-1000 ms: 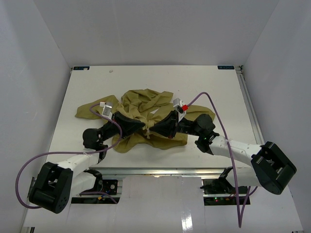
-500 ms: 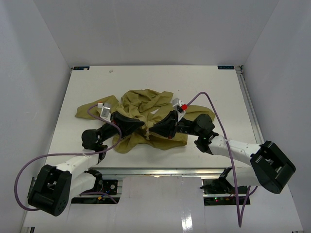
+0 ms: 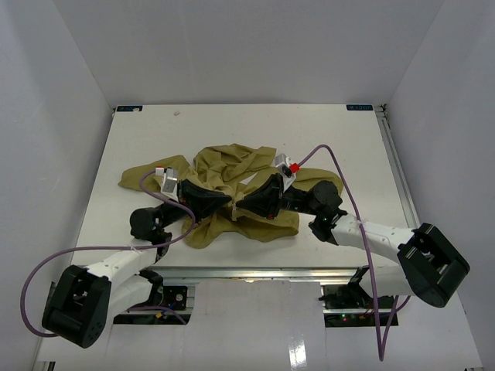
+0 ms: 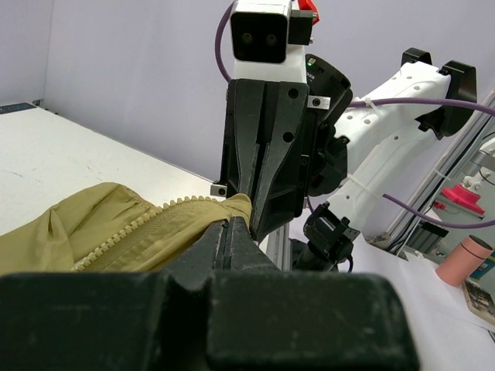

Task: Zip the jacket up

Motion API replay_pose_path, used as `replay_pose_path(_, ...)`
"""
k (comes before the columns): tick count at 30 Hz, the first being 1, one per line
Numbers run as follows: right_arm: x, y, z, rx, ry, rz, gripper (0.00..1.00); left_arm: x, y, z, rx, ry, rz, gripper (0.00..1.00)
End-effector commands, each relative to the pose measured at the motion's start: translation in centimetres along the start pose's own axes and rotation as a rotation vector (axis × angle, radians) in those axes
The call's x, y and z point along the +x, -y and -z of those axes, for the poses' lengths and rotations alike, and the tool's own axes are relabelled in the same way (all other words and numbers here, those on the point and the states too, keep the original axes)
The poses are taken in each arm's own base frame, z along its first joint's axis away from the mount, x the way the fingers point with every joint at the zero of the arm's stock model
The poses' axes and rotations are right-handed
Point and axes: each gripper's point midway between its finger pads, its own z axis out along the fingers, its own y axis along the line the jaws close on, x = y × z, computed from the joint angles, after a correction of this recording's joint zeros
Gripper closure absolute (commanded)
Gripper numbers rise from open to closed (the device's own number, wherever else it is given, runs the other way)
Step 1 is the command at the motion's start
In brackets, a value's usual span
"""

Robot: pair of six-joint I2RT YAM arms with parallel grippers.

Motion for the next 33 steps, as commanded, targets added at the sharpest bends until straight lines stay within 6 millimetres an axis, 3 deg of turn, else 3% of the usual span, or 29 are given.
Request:
replay_pose_path(1, -3.1, -0.8, -0.9, -0.028, 0.086, 0.058, 0.92, -6.0, 7.9, 0.7, 0.285, 0.258, -0.412, 1.00)
replay_pose_path(11, -3.1, -0.9, -0.6, -0.024, 0.106, 0.070, 0.92, -6.5, 8.8, 1.0, 0.298, 0.289, -0.444, 1.00)
replay_pose_path(33, -4.2, -2.0, -0.1, -0.055, 0.147, 0.106, 0.92, -5.8, 8.6, 1.0, 0.298, 0.269, -0.428, 1.00)
